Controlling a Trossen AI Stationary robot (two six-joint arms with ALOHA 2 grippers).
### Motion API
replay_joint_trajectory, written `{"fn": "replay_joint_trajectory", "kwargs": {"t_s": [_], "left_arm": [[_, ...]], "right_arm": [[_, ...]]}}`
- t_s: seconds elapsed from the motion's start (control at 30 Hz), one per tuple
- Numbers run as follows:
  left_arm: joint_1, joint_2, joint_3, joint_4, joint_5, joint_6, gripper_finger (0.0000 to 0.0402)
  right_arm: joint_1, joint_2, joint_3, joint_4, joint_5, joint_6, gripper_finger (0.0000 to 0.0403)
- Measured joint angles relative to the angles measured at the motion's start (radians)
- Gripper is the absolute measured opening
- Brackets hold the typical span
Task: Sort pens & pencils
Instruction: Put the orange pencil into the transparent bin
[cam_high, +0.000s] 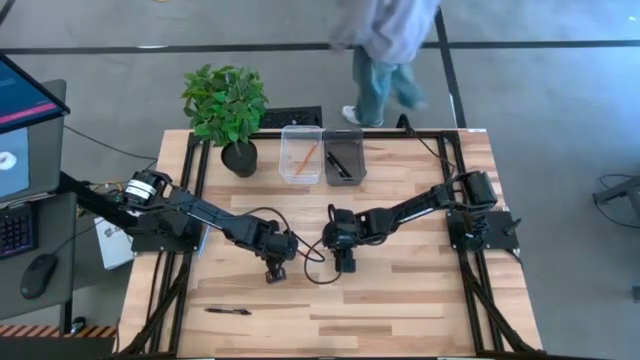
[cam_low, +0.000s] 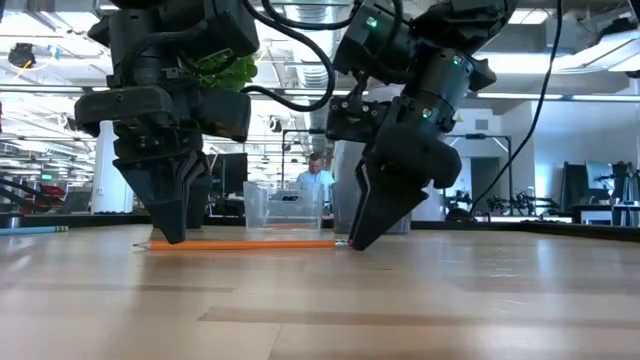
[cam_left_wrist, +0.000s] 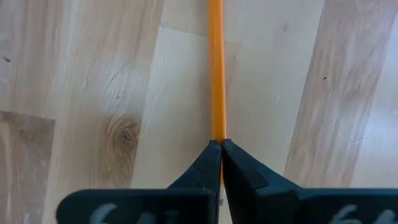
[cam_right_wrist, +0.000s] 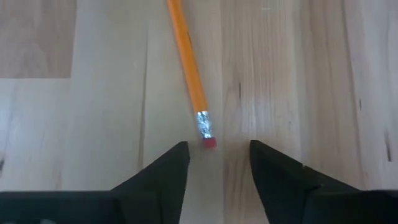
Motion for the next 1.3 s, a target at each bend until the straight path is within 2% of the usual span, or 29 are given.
{"fn": "replay_joint_trajectory", "kwargs": {"t_s": [0.5, 0.8, 0.97, 1.13, 1.3], "left_arm": [[0.044, 0.0, -0.002, 0.029, 0.0, 0.064, 0.0], [0.044, 0.0, -0.002, 0.03, -0.002, 0.063, 0.0], [0.044, 0.0, -0.001, 0.03, -0.014, 0.063, 0.0], [0.045, 0.0, 0.028, 0.009, -0.014, 0.088, 0.0], [0.045, 0.0, 0.044, 0.025, -0.018, 0.104, 0.0]], "right_arm": [[-0.006, 0.002, -0.001, 0.01, -0.01, 0.002, 0.0115], [-0.013, 0.001, 0.001, -0.01, -0.022, -0.002, 0.0016], [-0.013, 0.0, 0.002, -0.031, -0.024, 0.002, 0.0022], [-0.012, 0.001, 0.001, -0.047, -0.026, 0.002, 0.001], [-0.008, 0.001, 0.001, -0.052, -0.025, 0.014, 0.0026]]}}
